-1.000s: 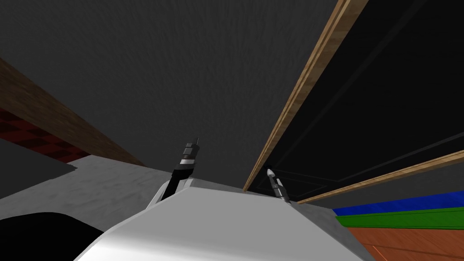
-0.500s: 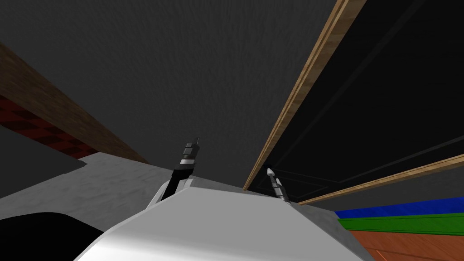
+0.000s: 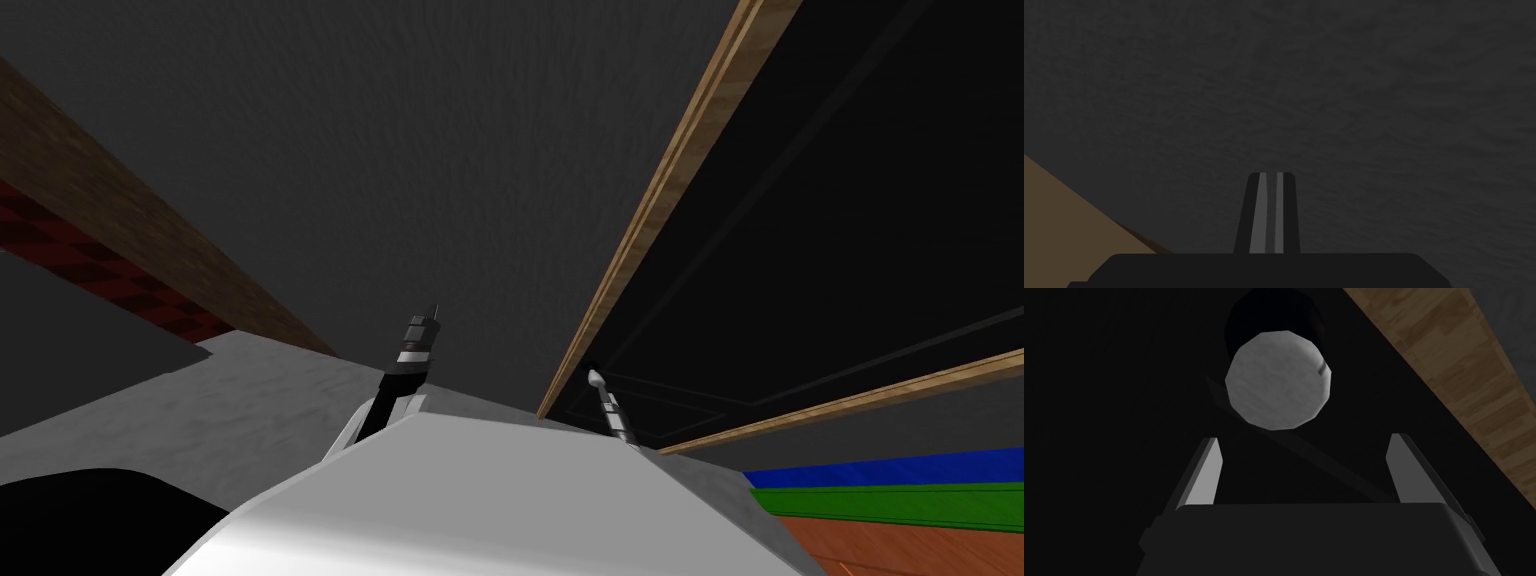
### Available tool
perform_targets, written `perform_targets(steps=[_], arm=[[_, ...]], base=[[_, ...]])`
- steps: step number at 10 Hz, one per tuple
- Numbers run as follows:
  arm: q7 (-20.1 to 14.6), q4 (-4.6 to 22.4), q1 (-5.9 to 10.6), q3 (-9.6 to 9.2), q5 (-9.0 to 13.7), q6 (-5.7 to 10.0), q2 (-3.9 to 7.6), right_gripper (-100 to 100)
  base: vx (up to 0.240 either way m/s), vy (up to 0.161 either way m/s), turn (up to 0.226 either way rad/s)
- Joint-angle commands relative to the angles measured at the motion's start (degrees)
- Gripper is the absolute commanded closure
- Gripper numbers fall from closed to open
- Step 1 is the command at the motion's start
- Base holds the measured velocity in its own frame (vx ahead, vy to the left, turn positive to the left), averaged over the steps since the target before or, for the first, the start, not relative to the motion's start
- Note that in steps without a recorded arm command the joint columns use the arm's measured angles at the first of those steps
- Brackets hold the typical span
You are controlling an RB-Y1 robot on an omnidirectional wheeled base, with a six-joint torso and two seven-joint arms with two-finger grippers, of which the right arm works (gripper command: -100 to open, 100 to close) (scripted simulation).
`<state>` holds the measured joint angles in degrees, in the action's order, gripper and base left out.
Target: Pull the door open
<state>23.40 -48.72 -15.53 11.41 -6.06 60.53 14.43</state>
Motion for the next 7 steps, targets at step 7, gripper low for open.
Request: perform_targets(steps=[7], arm=[[-11.2,-1.7,-0.36,-2.67,5.7,-1.31,-0.15,-100]], base=[[-0.033,-0.014,0.045]])
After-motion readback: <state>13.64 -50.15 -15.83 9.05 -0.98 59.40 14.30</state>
